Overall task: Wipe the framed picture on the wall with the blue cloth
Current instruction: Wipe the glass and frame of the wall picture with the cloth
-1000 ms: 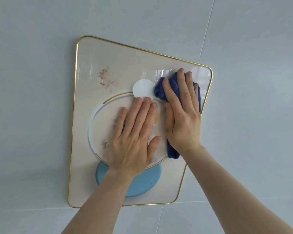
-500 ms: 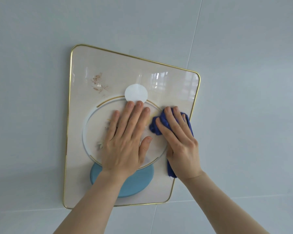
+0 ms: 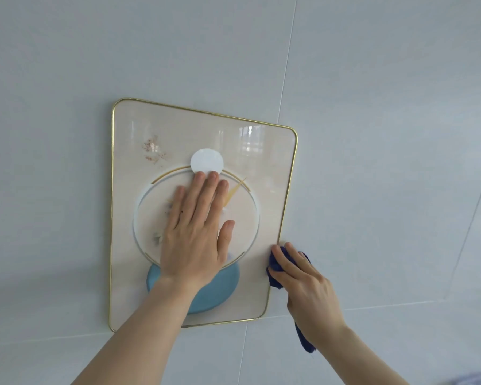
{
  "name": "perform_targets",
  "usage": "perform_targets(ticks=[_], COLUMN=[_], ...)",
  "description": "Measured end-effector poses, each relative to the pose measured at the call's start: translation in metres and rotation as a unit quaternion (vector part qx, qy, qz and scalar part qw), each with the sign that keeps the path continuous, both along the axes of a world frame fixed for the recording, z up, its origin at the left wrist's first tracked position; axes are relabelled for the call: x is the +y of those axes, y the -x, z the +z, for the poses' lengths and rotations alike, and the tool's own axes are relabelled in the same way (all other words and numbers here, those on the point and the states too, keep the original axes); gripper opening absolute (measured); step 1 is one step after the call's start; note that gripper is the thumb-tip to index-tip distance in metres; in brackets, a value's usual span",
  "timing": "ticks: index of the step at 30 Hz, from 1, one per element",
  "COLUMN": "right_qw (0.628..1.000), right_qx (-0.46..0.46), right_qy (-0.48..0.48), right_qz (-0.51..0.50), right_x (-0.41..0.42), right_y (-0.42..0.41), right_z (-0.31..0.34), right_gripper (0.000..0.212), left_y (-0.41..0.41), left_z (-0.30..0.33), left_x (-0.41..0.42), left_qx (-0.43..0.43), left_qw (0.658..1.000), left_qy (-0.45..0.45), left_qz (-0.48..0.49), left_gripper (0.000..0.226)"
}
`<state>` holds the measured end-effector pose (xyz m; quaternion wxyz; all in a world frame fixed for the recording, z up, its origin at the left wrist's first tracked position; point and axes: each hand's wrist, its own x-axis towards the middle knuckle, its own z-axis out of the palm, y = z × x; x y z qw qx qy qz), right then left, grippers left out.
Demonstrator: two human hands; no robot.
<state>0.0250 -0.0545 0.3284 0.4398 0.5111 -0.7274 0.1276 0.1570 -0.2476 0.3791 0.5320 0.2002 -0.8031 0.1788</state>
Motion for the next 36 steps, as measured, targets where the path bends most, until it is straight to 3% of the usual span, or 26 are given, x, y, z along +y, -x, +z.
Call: perform_targets(ticks=[4,7,9,11,14,17,20,25,30,32,36], right_qw=[0.964,0.886,0.827,0.772,0.704,0.67,0.692,0.831,0.911,0.927,0.919], right_qx=[-0.249,-0.463,-0.558,-0.612,-0.641,-0.619,-0.542,-0.283,-0.112,-0.06,-0.043], right_qy=[-0.058,-0.006,0.051,0.129,0.235,0.311,0.371,0.373,0.303,0.287,0.312], right_qz=[-0.07,-0.012,0.054,0.114,0.196,0.267,0.3,0.299,0.258,0.235,0.236], right_x=[0.008,0.02,0.025,0.027,0.017,-0.004,-0.036,-0.103,-0.166,-0.179,-0.194], right_y=[-0.015,-0.029,-0.039,-0.049,-0.062,-0.075,-0.089,-0.112,-0.109,-0.104,-0.103], right_z=[0.006,0.035,0.06,0.084,0.116,0.146,0.17,0.186,0.166,0.155,0.148], right_gripper=[0.046,0.057,0.047,0.026,0.035,0.032,0.03,0.038,0.037,0.041,0.044], left_y=[-0.012,-0.025,-0.038,-0.053,-0.073,-0.091,-0.101,-0.101,-0.091,-0.086,-0.077], left_z=[0.008,0.016,0.023,0.032,0.045,0.054,0.055,0.051,0.042,0.04,0.038], left_x=[0.009,0.013,0.015,0.013,0.0,-0.02,-0.041,-0.074,-0.096,-0.1,-0.104], left_qx=[-0.019,-0.029,-0.012,0.026,0.086,0.13,0.141,0.135,0.114,0.113,0.133], left_qw=[0.999,0.997,0.997,0.996,0.991,0.985,0.983,0.986,0.992,0.992,0.99], left_qy=[-0.032,-0.04,-0.029,-0.021,-0.043,-0.085,-0.104,-0.095,-0.053,-0.049,-0.045], left_qz=[-0.027,-0.06,-0.074,-0.085,-0.088,-0.075,-0.06,-0.025,-0.012,-0.004,0.011], left_gripper=[0.063,0.062,0.058,0.055,0.057,0.059,0.06,0.065,0.063,0.063,0.065])
